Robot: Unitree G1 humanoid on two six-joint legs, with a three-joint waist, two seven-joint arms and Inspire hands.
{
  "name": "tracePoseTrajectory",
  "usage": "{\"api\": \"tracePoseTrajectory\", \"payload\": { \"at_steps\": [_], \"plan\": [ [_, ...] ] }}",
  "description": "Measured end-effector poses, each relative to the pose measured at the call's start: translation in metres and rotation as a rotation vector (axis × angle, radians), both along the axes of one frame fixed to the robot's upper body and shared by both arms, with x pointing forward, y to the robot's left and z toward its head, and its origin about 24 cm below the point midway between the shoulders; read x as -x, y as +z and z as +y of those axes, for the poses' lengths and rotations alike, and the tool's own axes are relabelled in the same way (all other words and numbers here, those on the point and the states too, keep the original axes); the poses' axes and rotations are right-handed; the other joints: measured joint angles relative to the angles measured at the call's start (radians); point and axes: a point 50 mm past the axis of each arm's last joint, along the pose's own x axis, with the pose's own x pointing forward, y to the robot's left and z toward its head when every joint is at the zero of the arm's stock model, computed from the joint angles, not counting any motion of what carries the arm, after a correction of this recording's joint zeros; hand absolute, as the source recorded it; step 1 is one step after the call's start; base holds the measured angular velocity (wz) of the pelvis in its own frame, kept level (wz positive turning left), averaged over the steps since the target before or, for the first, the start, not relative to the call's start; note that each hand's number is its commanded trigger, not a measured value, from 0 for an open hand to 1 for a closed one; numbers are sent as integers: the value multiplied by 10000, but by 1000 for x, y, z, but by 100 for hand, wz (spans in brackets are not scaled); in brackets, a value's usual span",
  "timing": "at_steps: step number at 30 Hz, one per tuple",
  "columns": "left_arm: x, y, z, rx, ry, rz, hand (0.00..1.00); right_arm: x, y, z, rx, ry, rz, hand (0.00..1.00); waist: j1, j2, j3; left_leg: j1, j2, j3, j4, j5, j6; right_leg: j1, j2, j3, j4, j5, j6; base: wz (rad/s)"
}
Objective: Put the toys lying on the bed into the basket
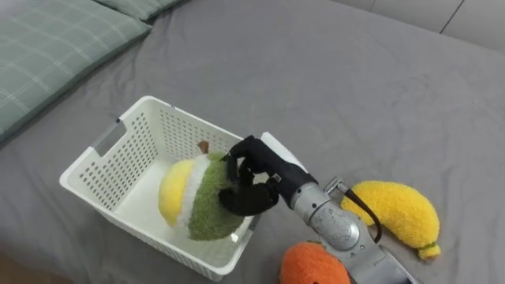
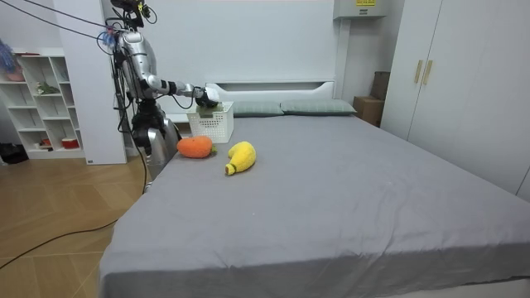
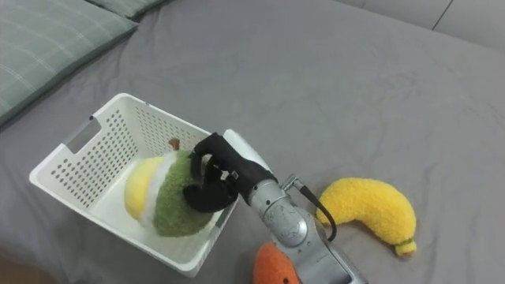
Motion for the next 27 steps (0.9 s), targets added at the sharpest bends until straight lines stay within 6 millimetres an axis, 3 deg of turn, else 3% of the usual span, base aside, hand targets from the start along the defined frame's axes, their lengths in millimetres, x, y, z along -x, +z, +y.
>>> {"api": "tracePoseTrajectory", "payload": {
  "at_steps": [18,27],
  "plan": [
    [-1,0,1,-14,82,0,0,-2,6,1,-123,-52,-226,0,-67,-25,8,-45,-49,-151,-1,48,22,8,-55,-136,-2,1,10,3],
    [2,-1,2,-14,116,107,0,-4,13,1,-89,-187,-698,0,-173,-117,-28,-44,-61,-171,-2,53,29,16,-59,-141,-7,7,21,0]
  ]
}}
